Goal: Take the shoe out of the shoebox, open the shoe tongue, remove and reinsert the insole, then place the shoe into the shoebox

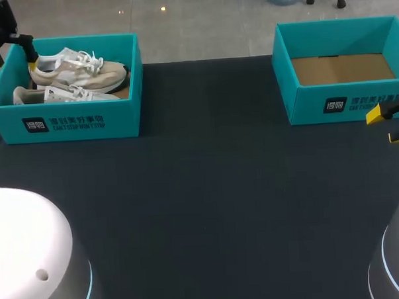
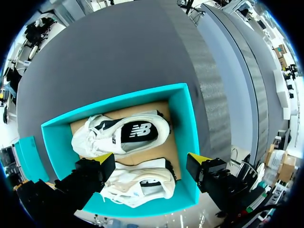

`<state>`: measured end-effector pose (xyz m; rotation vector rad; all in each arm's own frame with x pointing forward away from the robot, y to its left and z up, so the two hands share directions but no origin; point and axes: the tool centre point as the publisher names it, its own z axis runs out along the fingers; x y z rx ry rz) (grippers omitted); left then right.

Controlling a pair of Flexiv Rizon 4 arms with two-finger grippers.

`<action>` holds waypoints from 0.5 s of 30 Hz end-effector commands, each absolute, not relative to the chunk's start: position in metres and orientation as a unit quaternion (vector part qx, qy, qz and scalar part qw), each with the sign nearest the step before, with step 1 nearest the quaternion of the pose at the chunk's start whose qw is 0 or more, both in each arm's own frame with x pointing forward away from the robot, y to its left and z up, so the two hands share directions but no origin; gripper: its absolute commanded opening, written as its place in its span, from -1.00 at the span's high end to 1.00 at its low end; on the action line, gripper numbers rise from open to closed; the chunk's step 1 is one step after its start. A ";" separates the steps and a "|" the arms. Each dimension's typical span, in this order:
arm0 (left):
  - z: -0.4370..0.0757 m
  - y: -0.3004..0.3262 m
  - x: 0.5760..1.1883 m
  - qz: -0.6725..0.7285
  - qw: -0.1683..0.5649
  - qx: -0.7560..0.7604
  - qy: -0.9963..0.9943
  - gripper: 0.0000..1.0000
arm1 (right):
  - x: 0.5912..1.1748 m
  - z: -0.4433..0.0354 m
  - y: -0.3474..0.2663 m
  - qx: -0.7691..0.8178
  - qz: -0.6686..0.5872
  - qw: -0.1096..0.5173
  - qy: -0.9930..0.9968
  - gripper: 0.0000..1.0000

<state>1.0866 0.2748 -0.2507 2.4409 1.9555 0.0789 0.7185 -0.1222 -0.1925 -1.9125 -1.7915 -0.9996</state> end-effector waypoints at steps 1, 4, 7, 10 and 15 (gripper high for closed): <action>-0.250 0.274 1.079 0.037 0.015 0.780 0.625 -1.00 | 0.718 -0.193 -0.121 -0.673 -0.350 0.167 -0.629 -1.00; -0.250 0.274 1.079 0.037 0.015 0.780 0.625 -1.00 | 0.718 -0.193 -0.121 -0.673 -0.350 0.167 -0.629 -1.00; -0.250 0.274 1.079 0.037 0.015 0.780 0.625 -1.00 | 0.718 -0.193 -0.121 -0.673 -0.350 0.167 -0.629 -1.00; -0.252 0.273 1.080 0.032 0.020 0.781 0.624 -1.00 | 0.718 -0.193 -0.121 -0.673 -0.350 0.167 -0.629 -1.00; -0.264 0.274 1.090 0.027 0.012 0.779 0.627 -1.00 | 0.718 -0.193 -0.121 -0.673 -0.350 0.167 -0.629 -1.00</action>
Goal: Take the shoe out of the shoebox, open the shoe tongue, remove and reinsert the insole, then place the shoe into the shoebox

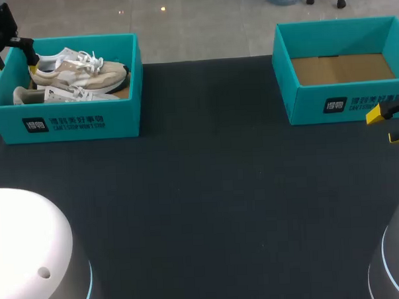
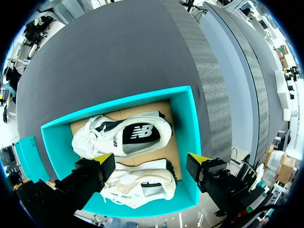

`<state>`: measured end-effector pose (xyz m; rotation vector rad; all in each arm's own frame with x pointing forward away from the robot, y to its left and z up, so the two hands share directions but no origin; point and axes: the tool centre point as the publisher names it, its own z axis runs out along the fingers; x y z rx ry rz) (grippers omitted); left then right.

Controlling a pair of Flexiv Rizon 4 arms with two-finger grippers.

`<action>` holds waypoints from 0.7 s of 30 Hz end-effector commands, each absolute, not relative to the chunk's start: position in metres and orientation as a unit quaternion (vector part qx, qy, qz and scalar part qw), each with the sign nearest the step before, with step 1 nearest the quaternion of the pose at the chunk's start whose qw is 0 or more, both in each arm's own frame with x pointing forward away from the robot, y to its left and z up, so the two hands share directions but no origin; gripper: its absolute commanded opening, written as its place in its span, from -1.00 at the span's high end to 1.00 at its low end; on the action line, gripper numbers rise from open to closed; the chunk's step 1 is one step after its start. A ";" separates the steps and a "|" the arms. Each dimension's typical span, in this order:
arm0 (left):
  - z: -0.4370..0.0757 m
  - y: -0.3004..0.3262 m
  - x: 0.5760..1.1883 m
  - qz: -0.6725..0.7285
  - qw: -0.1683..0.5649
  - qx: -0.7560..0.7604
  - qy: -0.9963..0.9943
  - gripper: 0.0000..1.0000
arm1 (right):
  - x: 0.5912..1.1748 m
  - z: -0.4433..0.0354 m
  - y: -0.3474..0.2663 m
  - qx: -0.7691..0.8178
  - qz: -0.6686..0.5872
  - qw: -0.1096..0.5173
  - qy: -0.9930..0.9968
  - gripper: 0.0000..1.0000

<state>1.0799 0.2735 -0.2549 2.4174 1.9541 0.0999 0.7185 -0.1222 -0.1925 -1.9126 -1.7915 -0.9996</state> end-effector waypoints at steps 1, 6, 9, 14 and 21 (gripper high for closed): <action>-0.265 0.275 1.091 0.024 0.015 0.776 0.630 -1.00 | 0.718 -0.193 -0.121 -0.673 -0.350 0.167 -0.629 -1.00; -0.274 0.279 1.094 0.015 0.012 0.771 0.637 -0.77 | 0.718 -0.193 -0.121 -0.673 -0.350 0.167 -0.629 -1.00; -0.278 0.281 1.092 0.013 0.009 0.769 0.639 -0.75 | 0.718 -0.193 -0.121 -0.673 -0.350 0.167 -0.629 -1.00; -0.290 0.282 1.089 0.015 0.003 0.766 0.643 -0.52 | 0.718 -0.193 -0.121 -0.673 -0.350 0.167 -0.629 -1.00; -0.299 0.284 1.081 0.022 0.018 0.764 0.644 -0.15 | 0.718 -0.193 -0.121 -0.673 -0.350 0.167 -0.629 -1.00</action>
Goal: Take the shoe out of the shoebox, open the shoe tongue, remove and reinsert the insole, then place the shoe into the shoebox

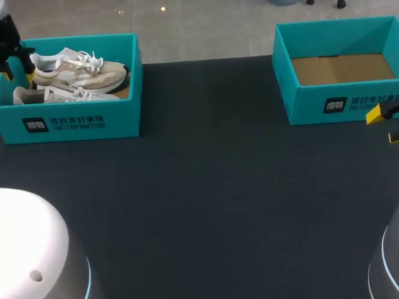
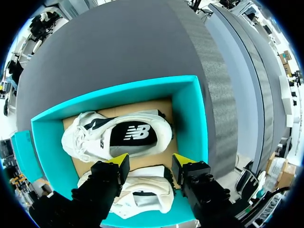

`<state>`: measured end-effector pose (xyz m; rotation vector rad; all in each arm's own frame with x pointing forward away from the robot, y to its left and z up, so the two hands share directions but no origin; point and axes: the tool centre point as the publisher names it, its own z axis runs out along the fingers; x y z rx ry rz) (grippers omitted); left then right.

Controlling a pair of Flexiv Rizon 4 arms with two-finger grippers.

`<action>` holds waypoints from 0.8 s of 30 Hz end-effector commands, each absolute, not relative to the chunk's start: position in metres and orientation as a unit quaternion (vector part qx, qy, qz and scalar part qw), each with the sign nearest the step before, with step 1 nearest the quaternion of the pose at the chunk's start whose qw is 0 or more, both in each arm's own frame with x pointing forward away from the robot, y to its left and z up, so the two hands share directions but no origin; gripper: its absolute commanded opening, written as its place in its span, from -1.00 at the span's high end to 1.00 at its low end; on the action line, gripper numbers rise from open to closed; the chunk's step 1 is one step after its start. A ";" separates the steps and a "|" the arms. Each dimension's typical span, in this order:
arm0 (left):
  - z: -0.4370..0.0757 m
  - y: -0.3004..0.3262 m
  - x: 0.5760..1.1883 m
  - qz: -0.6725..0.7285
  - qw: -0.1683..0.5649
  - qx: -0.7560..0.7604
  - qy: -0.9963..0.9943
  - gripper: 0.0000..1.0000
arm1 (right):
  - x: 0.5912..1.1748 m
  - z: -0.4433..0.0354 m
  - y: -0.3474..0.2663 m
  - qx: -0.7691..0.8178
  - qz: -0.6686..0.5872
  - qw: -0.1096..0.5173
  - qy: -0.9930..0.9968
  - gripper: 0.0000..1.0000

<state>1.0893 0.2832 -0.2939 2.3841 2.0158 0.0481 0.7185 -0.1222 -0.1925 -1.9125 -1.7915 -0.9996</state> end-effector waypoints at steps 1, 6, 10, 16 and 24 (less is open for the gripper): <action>-0.300 0.285 1.079 0.022 0.020 0.765 0.643 -0.14 | 0.718 -0.193 -0.121 -0.673 -0.350 0.167 -0.629 -1.00; -0.301 0.288 1.074 0.018 0.027 0.772 0.635 -0.10 | 0.718 -0.193 -0.121 -0.673 -0.350 0.167 -0.629 -1.00; -0.304 0.293 1.071 0.019 0.025 0.770 0.638 0.04 | 0.718 -0.193 -0.121 -0.673 -0.350 0.167 -0.629 -1.00; -0.309 0.298 1.071 0.012 0.020 0.766 0.642 0.03 | 0.718 -0.193 -0.121 -0.673 -0.350 0.167 -0.629 -1.00; -0.318 0.300 1.072 0.009 0.019 0.777 0.630 0.04 | 0.718 -0.193 -0.121 -0.673 -0.350 0.167 -0.629 -1.00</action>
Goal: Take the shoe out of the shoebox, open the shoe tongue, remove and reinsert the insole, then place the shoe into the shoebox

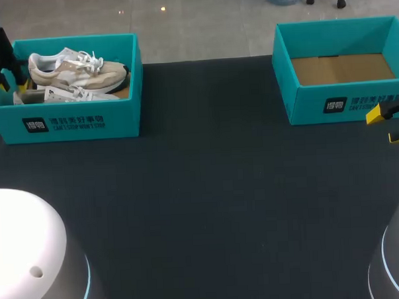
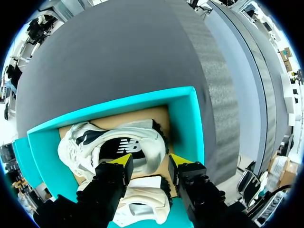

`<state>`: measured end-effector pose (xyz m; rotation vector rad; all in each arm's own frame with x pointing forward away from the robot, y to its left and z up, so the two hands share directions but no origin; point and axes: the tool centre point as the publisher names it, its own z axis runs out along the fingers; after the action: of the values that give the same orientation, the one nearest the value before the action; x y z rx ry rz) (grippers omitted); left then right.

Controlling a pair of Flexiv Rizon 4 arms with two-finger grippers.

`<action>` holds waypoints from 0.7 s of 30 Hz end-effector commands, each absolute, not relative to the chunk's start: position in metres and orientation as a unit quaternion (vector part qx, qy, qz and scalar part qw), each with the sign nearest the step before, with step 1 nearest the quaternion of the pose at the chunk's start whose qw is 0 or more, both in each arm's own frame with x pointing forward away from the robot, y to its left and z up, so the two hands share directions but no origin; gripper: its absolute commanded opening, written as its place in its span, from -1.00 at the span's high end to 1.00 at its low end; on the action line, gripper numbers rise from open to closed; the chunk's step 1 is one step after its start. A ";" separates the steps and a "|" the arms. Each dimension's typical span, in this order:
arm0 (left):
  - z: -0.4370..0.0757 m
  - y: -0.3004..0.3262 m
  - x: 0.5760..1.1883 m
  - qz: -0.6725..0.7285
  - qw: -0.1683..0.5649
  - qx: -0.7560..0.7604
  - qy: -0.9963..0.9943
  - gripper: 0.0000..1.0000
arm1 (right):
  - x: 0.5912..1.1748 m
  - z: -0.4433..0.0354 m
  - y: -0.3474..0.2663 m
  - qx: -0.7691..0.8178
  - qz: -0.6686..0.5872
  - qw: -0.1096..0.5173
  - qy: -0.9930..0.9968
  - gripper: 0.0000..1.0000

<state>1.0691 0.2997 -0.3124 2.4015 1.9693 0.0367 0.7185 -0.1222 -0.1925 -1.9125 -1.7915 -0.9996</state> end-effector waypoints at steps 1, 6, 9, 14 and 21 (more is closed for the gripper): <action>-0.320 0.300 1.073 0.009 0.019 0.777 0.629 0.07 | 0.718 -0.193 -0.121 -0.673 -0.350 0.167 -0.629 -1.00; -0.328 0.299 1.076 0.003 0.026 0.779 0.626 0.12 | 0.718 -0.193 -0.121 -0.673 -0.350 0.167 -0.629 -1.00; -0.330 0.298 1.076 0.005 0.029 0.777 0.629 0.11 | 0.718 -0.193 -0.121 -0.673 -0.350 0.167 -0.629 -1.00; -0.336 0.299 1.076 0.005 0.025 0.773 0.634 0.10 | 0.718 -0.193 -0.121 -0.673 -0.350 0.167 -0.629 -1.00; -0.345 0.301 1.074 0.009 0.022 0.771 0.637 0.06 | 0.718 -0.193 -0.121 -0.673 -0.350 0.167 -0.629 -1.00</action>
<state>1.0733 0.3014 -0.3409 2.3886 1.9733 0.0220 0.7185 -0.1222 -0.1926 -1.9125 -1.7915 -0.9997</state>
